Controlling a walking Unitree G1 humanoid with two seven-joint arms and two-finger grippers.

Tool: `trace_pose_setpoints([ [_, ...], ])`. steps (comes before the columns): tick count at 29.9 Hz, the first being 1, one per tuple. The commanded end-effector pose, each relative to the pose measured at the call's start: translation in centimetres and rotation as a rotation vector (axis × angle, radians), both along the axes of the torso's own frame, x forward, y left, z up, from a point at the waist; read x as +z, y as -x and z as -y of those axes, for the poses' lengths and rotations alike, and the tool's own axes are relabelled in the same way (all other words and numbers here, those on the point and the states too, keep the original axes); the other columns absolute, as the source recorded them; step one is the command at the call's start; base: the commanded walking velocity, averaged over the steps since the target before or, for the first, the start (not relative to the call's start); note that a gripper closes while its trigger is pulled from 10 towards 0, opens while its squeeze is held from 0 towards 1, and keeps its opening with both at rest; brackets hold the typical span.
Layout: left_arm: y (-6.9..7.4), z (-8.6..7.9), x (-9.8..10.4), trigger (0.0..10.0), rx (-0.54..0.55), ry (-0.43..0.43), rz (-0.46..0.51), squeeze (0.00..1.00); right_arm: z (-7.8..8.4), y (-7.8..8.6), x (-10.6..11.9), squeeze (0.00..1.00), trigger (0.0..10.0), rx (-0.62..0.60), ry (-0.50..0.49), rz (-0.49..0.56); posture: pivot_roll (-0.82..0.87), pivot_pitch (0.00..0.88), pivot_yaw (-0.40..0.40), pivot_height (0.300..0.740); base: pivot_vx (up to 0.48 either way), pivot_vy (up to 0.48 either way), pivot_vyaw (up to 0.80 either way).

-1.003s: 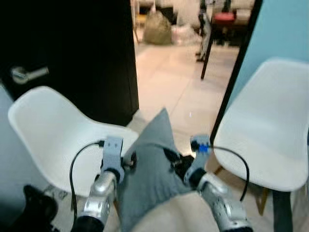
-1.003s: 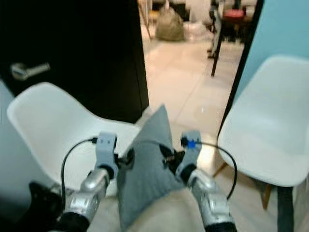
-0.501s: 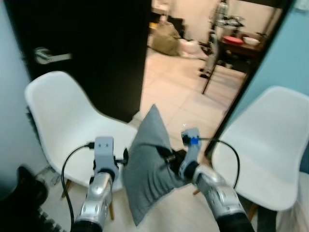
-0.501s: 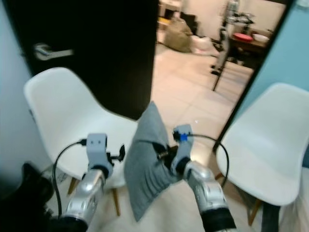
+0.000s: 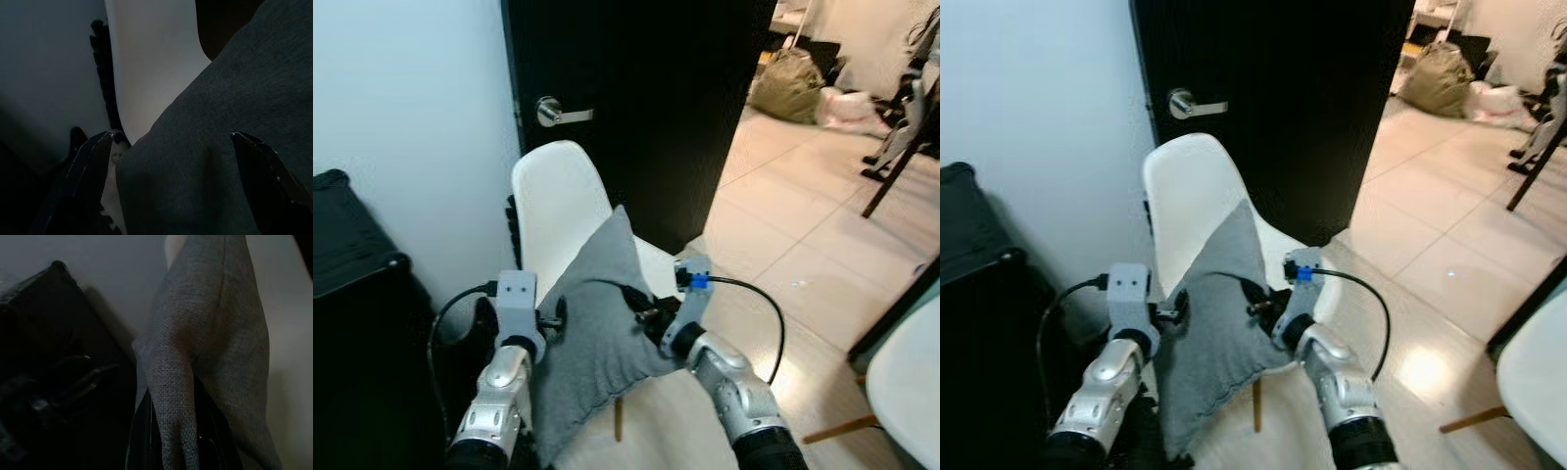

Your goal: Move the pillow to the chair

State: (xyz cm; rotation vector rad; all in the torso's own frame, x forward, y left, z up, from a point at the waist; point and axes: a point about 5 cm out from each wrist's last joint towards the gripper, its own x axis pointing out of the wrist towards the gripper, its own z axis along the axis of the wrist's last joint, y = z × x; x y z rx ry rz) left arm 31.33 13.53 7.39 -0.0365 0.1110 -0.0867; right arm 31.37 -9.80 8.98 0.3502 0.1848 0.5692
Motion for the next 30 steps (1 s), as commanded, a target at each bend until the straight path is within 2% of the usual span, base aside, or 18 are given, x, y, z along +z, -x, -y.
trace_pose_setpoints([
  [1, -0.12, 0.83, -0.14, 10.0, -0.052, -0.032, -0.021, 0.00, 0.82, -0.71, 1.31, 0.00, 10.0, -0.057, -0.014, 0.073, -0.02, 0.000, -0.033, 0.740, 0.000, -0.360, 0.00],
  [8, -0.13, 0.97, -0.32, 10.0, -0.058, -0.037, -0.038, 0.00, 0.85, -0.67, 1.37, 0.00, 10.0, -0.063, -0.020, 0.080, -0.02, 0.000, -0.023, 0.740, 0.000, -0.472, 0.00],
  [16, -0.56, 0.69, -0.15, 10.0, -0.011, 0.011, -0.043, 0.00, 0.88, -0.60, 1.26, 0.00, 10.0, -0.066, -0.020, 0.078, -0.03, 0.000, -0.018, 0.740, 0.000, 0.000, 0.00],
  [30, -0.42, 0.73, 0.02, 10.0, -0.014, 0.046, -0.028, 0.00, 0.92, -0.37, 1.08, 0.00, 10.0, -0.061, -0.016, 0.076, -0.04, 0.000, -0.018, 0.740, 0.000, 0.000, 0.00],
])
